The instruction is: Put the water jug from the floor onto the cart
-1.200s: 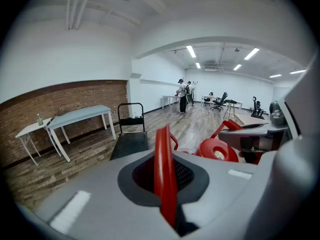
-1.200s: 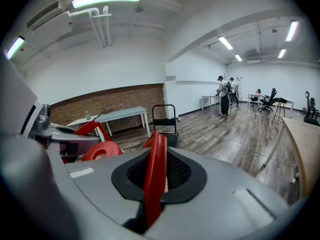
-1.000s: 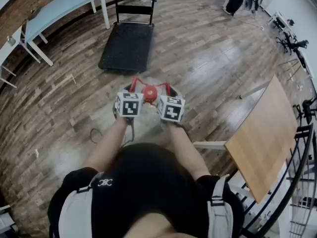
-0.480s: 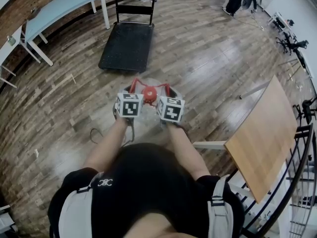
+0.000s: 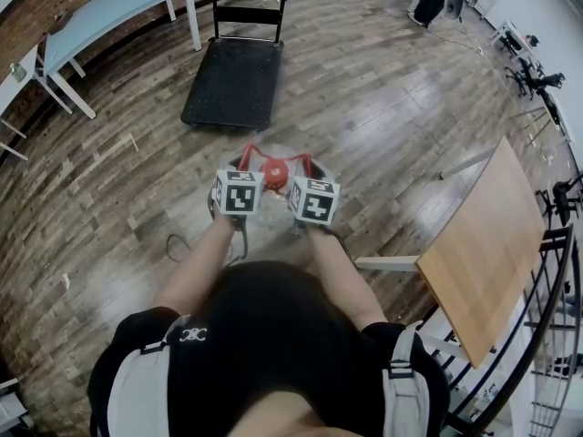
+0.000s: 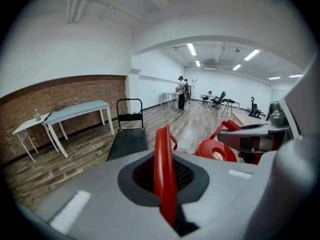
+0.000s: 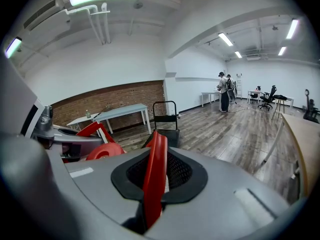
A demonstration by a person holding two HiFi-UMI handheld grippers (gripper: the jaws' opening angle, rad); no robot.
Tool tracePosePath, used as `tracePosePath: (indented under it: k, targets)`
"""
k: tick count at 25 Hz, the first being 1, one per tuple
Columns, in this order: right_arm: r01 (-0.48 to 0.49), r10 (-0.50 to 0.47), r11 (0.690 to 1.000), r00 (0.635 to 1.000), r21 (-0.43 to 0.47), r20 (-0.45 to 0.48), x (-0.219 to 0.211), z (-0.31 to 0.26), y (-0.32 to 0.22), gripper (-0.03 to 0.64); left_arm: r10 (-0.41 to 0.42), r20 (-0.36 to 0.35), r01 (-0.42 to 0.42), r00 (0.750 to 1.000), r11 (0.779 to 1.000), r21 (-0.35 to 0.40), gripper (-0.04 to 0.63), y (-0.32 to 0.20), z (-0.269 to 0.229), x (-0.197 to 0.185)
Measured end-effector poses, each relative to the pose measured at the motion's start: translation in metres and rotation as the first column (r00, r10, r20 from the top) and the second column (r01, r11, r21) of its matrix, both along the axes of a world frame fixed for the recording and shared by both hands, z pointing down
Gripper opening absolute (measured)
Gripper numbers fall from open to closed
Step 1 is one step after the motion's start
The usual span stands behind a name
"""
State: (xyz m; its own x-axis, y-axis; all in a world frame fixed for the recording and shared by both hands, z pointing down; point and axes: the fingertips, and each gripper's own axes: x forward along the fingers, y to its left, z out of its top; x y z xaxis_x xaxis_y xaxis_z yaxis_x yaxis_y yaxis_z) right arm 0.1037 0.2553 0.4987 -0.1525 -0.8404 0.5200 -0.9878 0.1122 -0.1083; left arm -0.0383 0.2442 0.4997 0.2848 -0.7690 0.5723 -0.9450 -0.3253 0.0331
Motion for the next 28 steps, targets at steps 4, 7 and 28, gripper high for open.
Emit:
tracePosePath:
  k: [4,7,28]
  targets:
    - [-0.015,0.015,1.000,1.000,-0.005,-0.006,-0.007,0.003,0.001,0.048,0.012,-0.006,-0.012,1.000,1.000,0.002,0.002,-0.001,0.003,-0.008]
    - [-0.029,0.029,1.000,1.000,-0.006,-0.007,-0.018,0.006,0.002,0.049,0.026,-0.010,-0.026,1.000,1.000,0.003,0.002,-0.002,0.007,-0.018]
    - [-0.077,0.078,0.997,0.997,-0.021,0.028,-0.053,0.023,-0.021,0.051,0.075,0.029,-0.075,0.997,0.997,-0.006,0.000,-0.038,0.025,-0.050]
